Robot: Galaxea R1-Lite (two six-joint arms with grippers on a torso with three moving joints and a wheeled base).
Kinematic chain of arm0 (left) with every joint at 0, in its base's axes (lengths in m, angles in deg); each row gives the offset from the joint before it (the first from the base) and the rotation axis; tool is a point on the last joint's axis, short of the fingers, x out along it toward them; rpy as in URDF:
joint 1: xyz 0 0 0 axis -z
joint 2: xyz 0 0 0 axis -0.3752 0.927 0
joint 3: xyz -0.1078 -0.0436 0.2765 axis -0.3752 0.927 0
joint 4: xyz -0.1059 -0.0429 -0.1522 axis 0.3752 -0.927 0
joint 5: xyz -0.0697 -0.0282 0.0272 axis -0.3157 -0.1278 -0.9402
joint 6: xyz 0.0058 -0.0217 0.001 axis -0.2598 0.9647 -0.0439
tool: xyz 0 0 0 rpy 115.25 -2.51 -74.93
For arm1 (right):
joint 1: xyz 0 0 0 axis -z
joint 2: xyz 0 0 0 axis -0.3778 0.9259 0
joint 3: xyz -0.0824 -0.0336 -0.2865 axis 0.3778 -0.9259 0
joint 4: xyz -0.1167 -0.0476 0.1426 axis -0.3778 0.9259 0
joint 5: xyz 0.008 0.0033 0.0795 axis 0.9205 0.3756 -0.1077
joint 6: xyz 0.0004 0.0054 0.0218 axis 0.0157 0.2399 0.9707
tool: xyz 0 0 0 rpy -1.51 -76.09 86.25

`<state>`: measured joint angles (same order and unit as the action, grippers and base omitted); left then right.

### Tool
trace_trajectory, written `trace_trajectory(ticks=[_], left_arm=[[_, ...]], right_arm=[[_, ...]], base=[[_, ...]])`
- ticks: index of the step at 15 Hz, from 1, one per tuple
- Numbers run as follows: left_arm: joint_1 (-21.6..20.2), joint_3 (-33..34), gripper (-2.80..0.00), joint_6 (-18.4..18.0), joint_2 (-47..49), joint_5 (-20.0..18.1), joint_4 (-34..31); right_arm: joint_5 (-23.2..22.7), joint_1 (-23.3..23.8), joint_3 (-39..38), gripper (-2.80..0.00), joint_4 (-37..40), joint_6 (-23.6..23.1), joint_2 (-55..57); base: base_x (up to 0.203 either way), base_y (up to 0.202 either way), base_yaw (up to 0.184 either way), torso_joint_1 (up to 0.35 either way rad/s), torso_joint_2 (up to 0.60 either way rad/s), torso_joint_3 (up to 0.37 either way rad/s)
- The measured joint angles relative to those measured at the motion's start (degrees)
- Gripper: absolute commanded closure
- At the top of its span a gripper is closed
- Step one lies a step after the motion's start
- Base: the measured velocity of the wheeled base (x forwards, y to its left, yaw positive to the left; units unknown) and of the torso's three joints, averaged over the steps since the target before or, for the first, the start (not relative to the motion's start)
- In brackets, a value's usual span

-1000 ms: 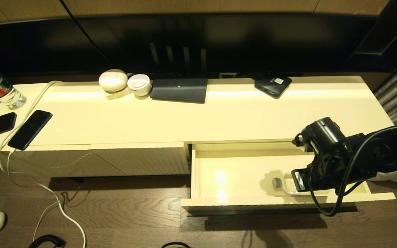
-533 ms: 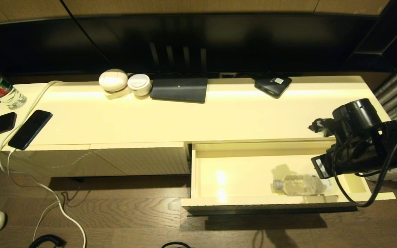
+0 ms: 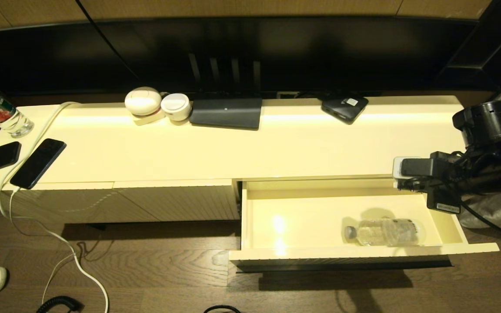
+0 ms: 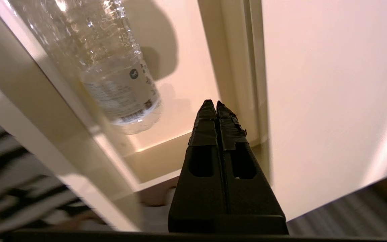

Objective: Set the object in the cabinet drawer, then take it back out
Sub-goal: Take the mineral water out of the drawer and put it on the table

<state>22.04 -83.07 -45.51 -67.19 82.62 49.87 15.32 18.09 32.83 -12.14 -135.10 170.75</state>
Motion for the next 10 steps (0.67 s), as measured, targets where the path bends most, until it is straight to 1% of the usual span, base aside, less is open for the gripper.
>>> trace_trajectory(ticks=[1, 2, 3, 5, 7, 8, 10], left_arm=[[0.00, 0.00, 0.00, 0.01, 0.00, -0.01, 0.01], [0.00, 0.00, 0.00, 0.00, 0.00, 0.02, 0.01], [0.00, 0.00, 0.00, 0.00, 0.00, 0.02, 0.00], [0.00, 0.00, 0.00, 0.00, 0.00, 0.01, 0.00], [0.00, 0.00, 0.00, 0.00, 0.00, 0.02, 0.00], [0.00, 0.00, 0.00, 0.01, 0.00, 0.03, 0.02], [0.00, 0.00, 0.00, 0.01, 0.00, 0.02, 0.02]], right_arm=[[-1.29, -0.22, 0.75, 0.00, 0.71, -6.87, 1.02], [-2.06, -0.44, 1.17, 0.00, 1.64, -12.07, 2.00], [-2.43, -0.73, 1.47, 0.00, 3.22, -15.39, 3.04], [-4.26, -1.07, 2.12, 0.00, 8.53, -16.73, 4.72], [-8.26, -0.99, 3.67, 0.00, 14.48, -17.16, 6.61], [-9.32, -0.75, 4.49, 0.00, 15.91, -17.22, 7.50], [-9.91, -0.19, 6.37, 0.00, 16.56, -17.04, 9.15]], base=[[0.000, 0.000, 0.000, 0.000, 0.00, 0.000], [0.000, 0.000, 0.000, 0.000, 0.00, 0.000], [0.000, 0.000, 0.000, 0.000, 0.00, 0.000], [0.000, 0.000, 0.000, 0.000, 0.00, 0.000], [0.000, 0.000, 0.000, 0.000, 0.00, 0.000], [0.000, 0.000, 0.000, 0.000, 0.00, 0.000], [0.000, 0.000, 0.000, 0.000, 0.00, 0.000]])
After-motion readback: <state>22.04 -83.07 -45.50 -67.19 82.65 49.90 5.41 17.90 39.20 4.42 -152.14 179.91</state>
